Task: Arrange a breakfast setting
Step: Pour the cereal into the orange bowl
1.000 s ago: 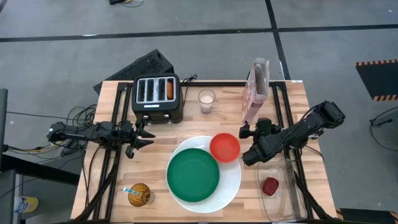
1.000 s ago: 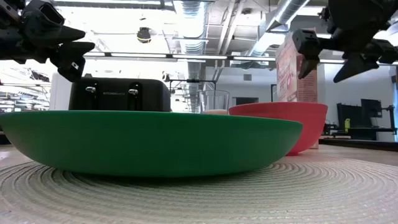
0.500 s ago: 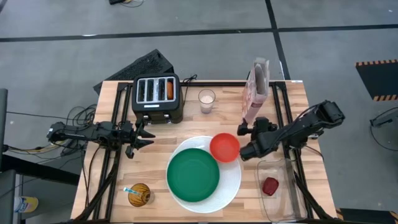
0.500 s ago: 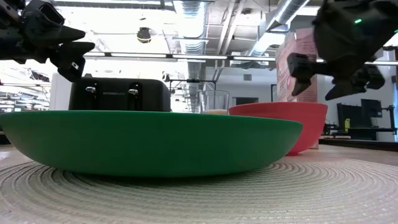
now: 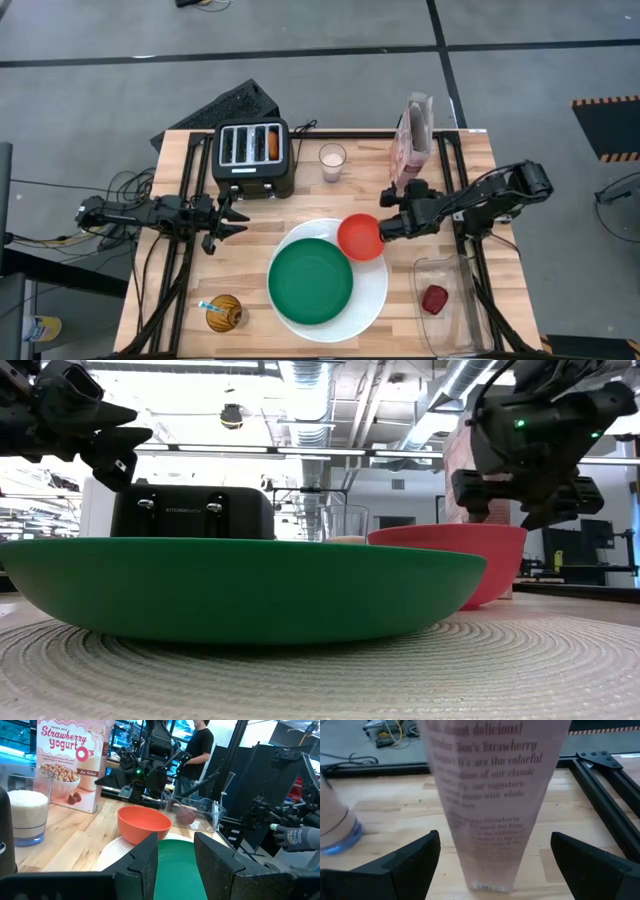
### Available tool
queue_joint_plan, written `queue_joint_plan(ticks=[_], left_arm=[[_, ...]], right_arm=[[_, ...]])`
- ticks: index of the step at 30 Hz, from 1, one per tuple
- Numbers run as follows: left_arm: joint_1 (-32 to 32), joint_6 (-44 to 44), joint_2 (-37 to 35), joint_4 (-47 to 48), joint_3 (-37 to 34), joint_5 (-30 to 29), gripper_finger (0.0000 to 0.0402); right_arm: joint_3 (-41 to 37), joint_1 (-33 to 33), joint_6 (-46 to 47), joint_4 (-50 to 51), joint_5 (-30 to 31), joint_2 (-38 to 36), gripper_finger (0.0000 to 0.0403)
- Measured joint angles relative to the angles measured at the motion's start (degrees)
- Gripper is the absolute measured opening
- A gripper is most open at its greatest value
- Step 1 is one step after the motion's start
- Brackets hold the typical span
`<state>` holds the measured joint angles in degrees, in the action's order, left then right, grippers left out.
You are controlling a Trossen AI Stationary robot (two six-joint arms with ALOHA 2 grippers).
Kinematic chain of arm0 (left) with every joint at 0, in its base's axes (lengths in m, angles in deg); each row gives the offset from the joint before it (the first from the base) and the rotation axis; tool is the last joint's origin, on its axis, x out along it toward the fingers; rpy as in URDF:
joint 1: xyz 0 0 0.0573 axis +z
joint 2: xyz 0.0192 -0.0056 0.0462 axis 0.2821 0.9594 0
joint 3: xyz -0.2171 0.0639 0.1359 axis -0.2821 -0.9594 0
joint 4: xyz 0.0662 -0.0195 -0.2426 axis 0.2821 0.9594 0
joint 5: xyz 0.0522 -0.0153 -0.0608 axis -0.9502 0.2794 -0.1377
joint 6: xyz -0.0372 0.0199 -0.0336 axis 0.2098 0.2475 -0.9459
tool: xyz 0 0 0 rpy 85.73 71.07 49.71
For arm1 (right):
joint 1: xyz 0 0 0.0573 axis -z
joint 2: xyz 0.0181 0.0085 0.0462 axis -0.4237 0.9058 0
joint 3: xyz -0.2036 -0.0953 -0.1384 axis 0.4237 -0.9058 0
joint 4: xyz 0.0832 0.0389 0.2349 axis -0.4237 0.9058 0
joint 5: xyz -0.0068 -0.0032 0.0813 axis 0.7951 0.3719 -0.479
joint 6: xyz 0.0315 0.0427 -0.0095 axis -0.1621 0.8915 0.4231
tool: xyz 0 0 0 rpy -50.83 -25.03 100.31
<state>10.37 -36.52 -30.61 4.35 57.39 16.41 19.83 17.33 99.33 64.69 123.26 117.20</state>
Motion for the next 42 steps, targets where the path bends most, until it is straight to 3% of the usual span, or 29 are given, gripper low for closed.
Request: queue_joint_plan(ticks=[11, 21, 30, 42], left_arm=[[0.00, 0.00, -0.02, -0.01, -0.01, 0.00, 0.0113], [0.00, 0.00, -0.01, -0.01, -0.01, -0.01, 0.0113], [0.00, 0.00, 0.00, 0.00, 0.00, 0.00, 0.0113], [0.00, 0.00, 0.00, 0.00, 0.00, 0.00, 0.0113]], right_arm=[[-5.89, 4.08, -7.16, -14.38, 4.41, -0.02, 0.0400], [-7.84, 8.73, -9.82, -18.71, 10.11, -0.02, 0.0400], [-7.84, 12.40, -10.25, -21.20, 10.32, 0.00, 0.0400], [-7.84, 17.11, -21.89, -30.86, 8.30, 0.00, 0.0372]])
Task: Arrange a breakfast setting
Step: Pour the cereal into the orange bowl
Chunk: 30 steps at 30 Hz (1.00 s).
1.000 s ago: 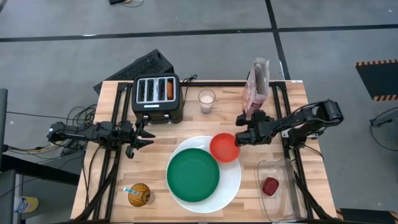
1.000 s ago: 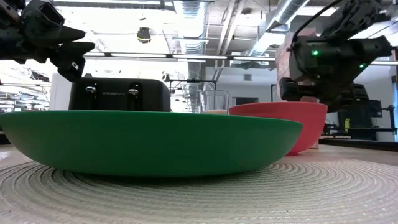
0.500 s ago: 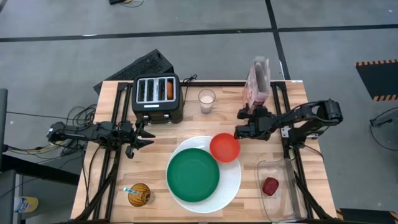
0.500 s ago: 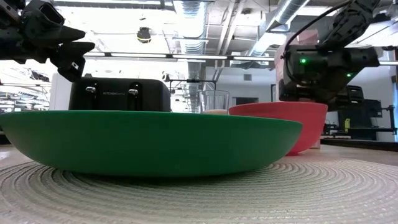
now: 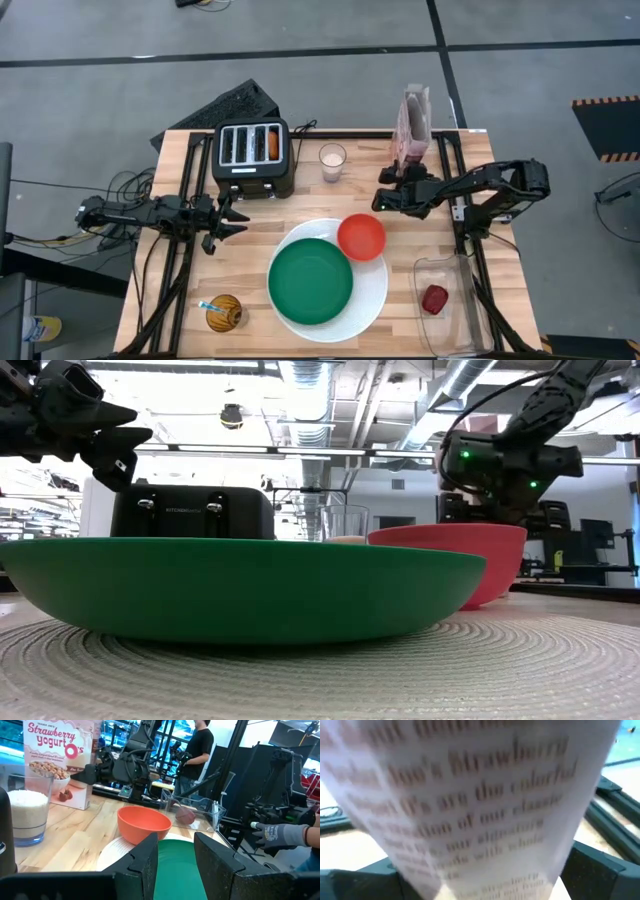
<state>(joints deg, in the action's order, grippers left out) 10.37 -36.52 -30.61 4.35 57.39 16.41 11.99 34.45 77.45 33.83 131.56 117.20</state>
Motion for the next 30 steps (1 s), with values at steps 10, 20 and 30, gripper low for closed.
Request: queue_joint_plan(ticks=[10, 20, 30], left_arm=[[0.00, 0.00, 0.00, 0.00, 0.00, -0.02, 0.0113], [0.00, 0.00, 0.00, 0.00, 0.00, 0.00, 0.0113], [0.00, 0.00, -0.02, -0.02, -0.02, 0.00, 0.0113]], right_arm=[[0.00, 2.06, -1.22, -1.09, -2.90, 0.02, 0.0292], [0.02, 2.06, -1.38, -0.81, -4.03, 0.00, 0.0246], [0.04, 1.95, -1.36, -0.44, -6.04, -1.04, 0.0184]])
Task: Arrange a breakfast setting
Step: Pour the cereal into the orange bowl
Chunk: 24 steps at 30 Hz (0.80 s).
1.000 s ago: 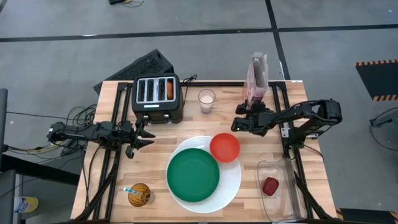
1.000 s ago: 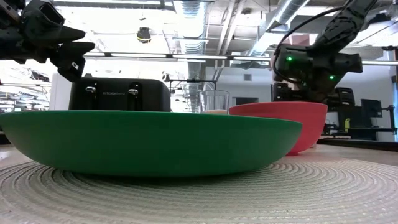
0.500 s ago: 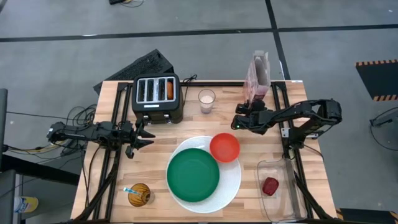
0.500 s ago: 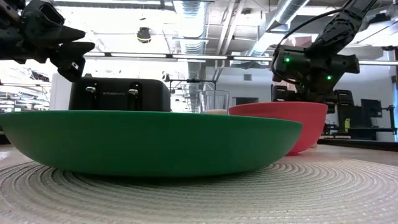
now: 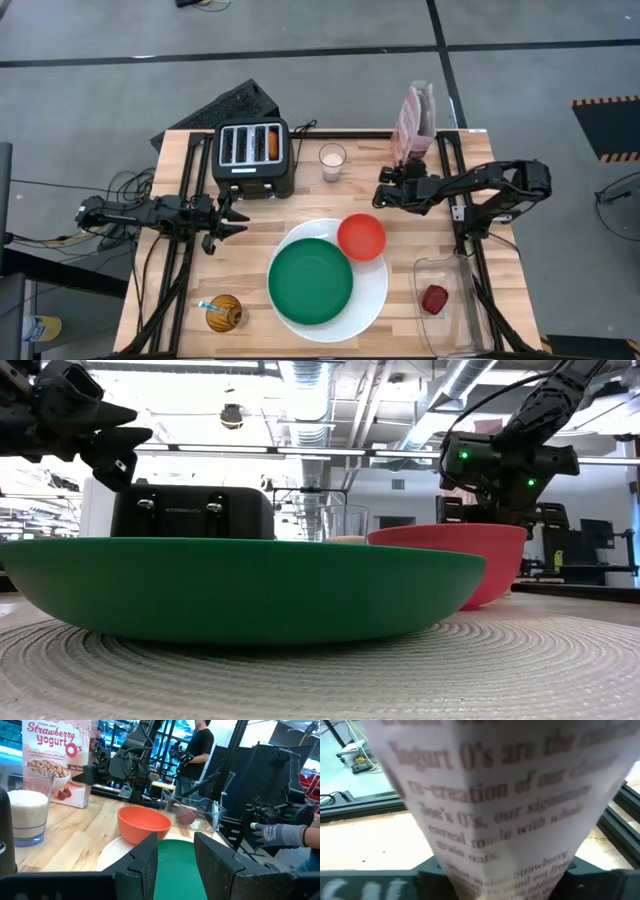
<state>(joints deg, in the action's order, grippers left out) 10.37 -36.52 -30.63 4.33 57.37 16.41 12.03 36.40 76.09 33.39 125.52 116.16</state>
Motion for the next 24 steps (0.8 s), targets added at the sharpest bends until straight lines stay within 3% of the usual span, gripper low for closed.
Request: queue_joint_plan(ticks=[24], left_arm=[[0.00, 0.00, 0.02, 0.02, 0.02, 0.00, 0.0113]], right_arm=[[-0.02, 0.46, -23.12, 0.23, -13.66, -18.21, 0.0172]])
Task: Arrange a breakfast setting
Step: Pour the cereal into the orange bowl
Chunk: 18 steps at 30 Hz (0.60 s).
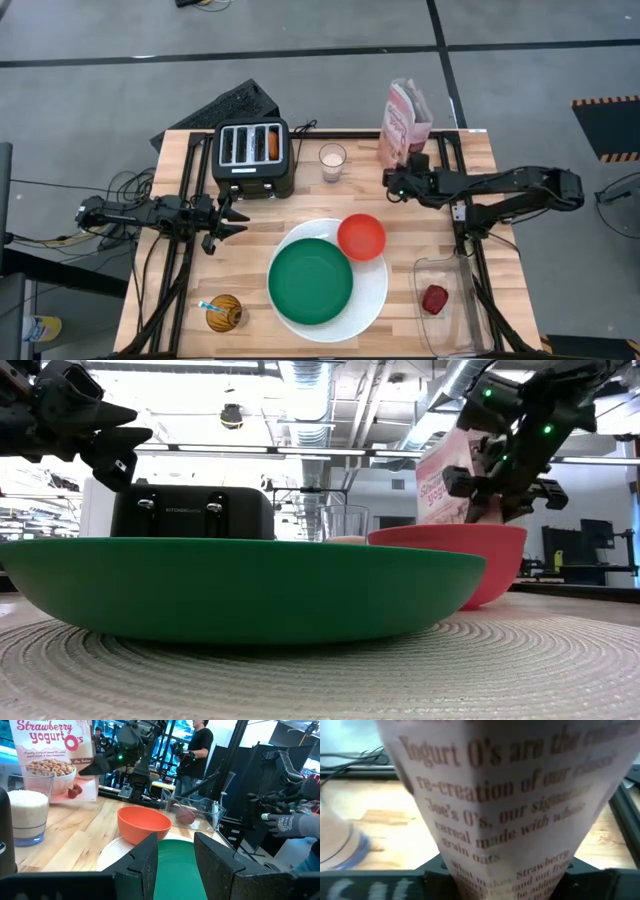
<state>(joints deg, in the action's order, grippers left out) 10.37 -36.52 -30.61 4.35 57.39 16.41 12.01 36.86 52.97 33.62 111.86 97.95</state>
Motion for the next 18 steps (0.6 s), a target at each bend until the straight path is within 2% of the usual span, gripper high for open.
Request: queue_joint_plan(ticks=[12, 18], left_arm=[[0.00, 0.00, 0.00, -0.01, 0.00, -0.01, 0.0113], [0.00, 0.00, 0.00, 0.00, 0.00, -0.02, 0.0113]], right_arm=[[-0.02, 0.00, -11.87, 0.30, -5.89, -8.69, 0.0172], [0.40, 0.00, -15.83, 3.88, -9.31, -11.54, 0.0172]])
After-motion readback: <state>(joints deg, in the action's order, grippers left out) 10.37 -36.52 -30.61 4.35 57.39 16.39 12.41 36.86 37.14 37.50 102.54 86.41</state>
